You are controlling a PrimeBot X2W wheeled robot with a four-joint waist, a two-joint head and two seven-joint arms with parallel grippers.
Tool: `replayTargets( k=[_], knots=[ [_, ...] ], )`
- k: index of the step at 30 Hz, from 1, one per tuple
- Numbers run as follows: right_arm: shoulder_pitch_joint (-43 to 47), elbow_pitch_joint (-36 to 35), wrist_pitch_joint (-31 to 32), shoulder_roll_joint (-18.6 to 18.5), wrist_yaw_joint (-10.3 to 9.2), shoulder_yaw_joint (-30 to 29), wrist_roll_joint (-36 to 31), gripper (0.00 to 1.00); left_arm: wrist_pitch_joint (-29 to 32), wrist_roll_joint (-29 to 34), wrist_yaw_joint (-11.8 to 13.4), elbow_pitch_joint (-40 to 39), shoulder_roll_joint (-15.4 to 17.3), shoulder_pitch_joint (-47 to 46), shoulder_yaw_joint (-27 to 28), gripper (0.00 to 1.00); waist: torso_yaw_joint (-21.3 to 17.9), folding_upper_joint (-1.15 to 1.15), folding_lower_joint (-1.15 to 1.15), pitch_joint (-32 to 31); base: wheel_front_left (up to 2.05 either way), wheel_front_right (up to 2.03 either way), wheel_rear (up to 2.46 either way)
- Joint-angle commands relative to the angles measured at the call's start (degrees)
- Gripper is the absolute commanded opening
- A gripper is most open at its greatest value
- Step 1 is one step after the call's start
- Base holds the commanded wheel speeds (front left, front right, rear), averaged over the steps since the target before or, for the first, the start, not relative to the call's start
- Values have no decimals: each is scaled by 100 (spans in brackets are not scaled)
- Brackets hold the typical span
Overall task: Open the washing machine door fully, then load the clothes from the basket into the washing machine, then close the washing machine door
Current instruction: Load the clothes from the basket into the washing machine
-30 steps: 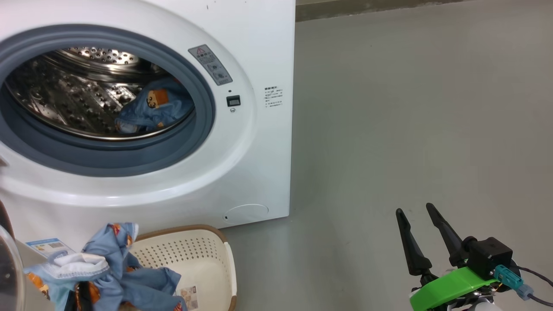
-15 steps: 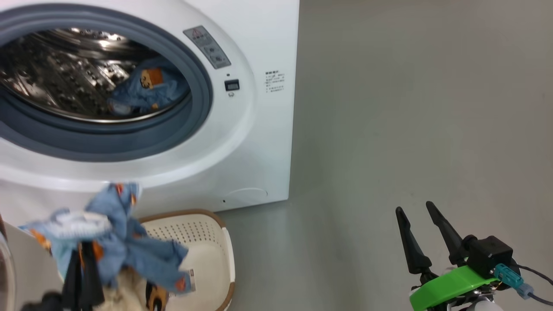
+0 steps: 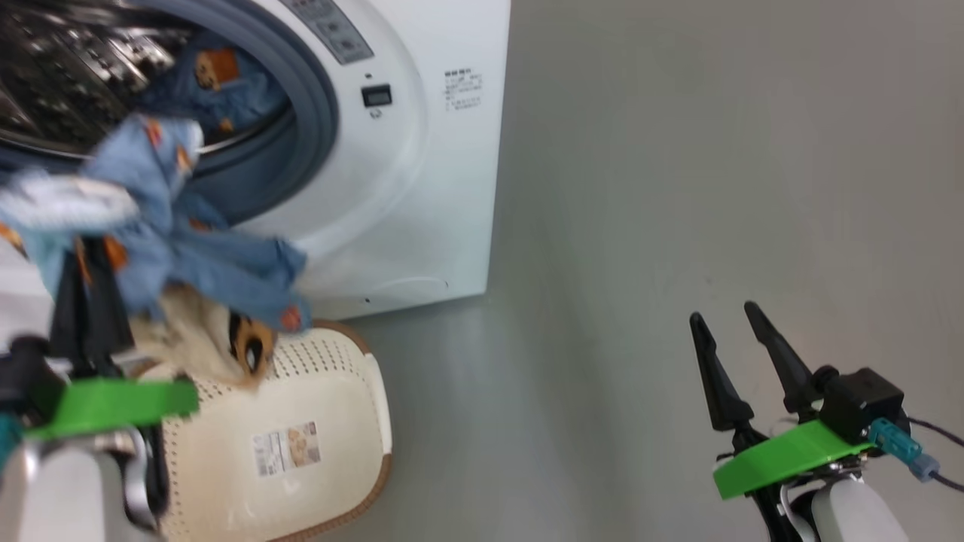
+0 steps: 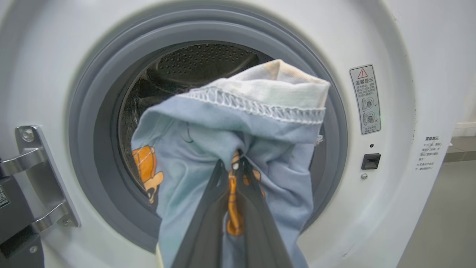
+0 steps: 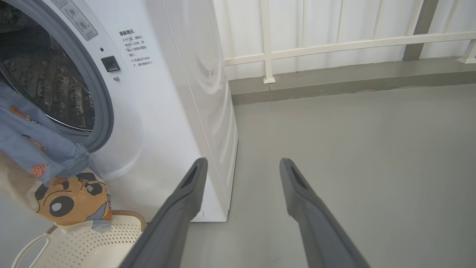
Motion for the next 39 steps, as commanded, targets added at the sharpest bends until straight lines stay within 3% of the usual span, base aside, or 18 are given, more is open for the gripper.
replayTargets(
  k=[1, 12, 22, 30, 39],
  knots=[
    [-151, -168, -27, -31, 36, 164, 38, 100, -46, 46, -23, -52, 185, -312, 216, 0, -112, 0, 0, 265, 0, 0, 0],
    [-410, -258, -27, -56, 36, 218, 109, 100, -46, 84, -165, 904, 449, -1797, 348, 0, -216, 0, 0, 1061, 0, 0, 0],
    [-655, -337, -27, -95, 36, 293, 130, 100, -15, 126, -243, 2253, 798, -3296, 242, 0, -207, 0, 0, 1859, 0, 0, 0],
    [-749, -413, -27, -89, 36, 366, 168, 100, 602, 135, -370, 3335, 1055, -4722, -33, 0, -198, 0, 0, 2432, 0, 0, 0],
    [-763, -459, -27, -53, 36, 433, 177, 100, 1072, -10, -480, 4009, 1111, -5685, -193, 0, -181, 0, 0, 2914, 0, 0, 0]
  ],
)
